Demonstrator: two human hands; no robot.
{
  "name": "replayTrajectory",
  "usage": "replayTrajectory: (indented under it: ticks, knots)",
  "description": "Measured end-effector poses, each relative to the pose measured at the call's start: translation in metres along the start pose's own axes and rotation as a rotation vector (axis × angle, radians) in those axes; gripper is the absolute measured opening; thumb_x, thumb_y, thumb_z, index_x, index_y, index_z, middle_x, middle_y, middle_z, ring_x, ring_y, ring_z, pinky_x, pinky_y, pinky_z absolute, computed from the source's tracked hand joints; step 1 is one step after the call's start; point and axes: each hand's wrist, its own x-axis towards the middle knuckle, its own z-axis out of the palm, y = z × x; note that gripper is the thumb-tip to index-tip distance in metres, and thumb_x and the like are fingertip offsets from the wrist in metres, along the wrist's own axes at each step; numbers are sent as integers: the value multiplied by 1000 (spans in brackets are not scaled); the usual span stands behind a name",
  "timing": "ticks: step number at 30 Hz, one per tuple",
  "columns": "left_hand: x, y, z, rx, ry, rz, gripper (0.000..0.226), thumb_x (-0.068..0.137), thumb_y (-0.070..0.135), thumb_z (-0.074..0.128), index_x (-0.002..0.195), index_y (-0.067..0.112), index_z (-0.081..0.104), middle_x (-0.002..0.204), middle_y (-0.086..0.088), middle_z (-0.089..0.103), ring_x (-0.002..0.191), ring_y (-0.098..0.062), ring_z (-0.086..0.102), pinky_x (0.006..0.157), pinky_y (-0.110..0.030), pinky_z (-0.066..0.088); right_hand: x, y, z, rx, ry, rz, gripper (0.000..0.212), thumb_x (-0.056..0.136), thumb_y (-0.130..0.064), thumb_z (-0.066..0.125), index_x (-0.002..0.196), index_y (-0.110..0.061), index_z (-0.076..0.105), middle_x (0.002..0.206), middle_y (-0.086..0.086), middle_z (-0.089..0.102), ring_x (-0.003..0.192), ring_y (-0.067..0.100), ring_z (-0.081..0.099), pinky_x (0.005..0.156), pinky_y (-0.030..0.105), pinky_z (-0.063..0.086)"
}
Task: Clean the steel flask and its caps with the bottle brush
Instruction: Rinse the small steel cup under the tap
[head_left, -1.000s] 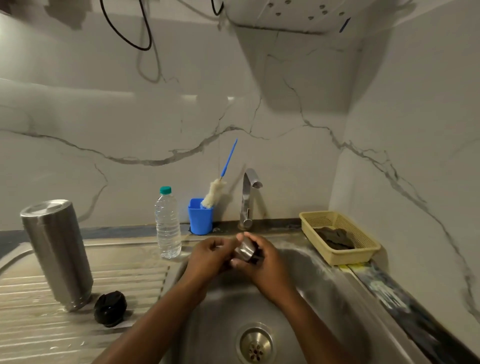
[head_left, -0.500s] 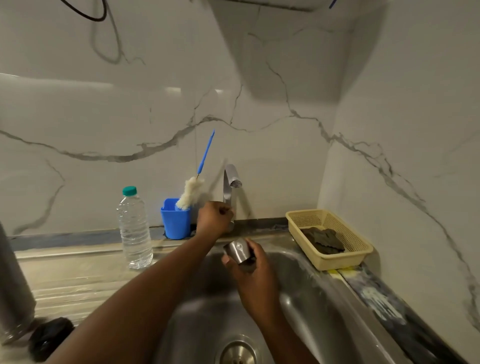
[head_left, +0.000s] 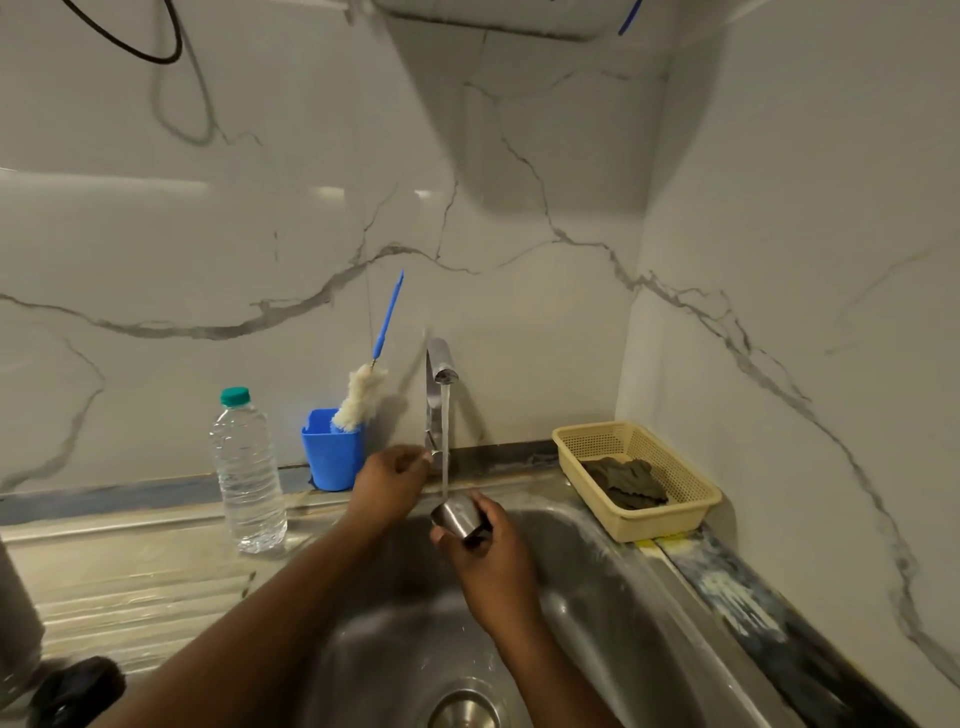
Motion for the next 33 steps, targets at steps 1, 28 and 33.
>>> replayTrajectory:
  ticks: [1,28,33]
  knots:
    - [-11,-3,0,-55,-64,-55,22,107,34,59,109,15,71,101,-7,75,95,-22,73,91,-41,62,0,0,0,5,-14,13,67,88,-30,83,147,-29,52,133,-13,62,122,10,62,101,24,51]
    - [-34,-6,-15,-72,-166,-54,21,108,18,56,103,24,76,103,-6,76,98,-23,76,91,-40,64,-3,-4,-4,1,-122,-36,40,98,-39,68,134,-45,51,120,-18,66,115,3,63,85,14,49]
    - [-40,-9,-9,-118,-246,-149,35,103,38,64,105,4,74,102,-20,76,103,-34,75,95,-48,63,-2,-6,-4,16,-84,-52,58,99,-39,67,152,-36,44,143,-10,55,131,11,54,99,25,51]
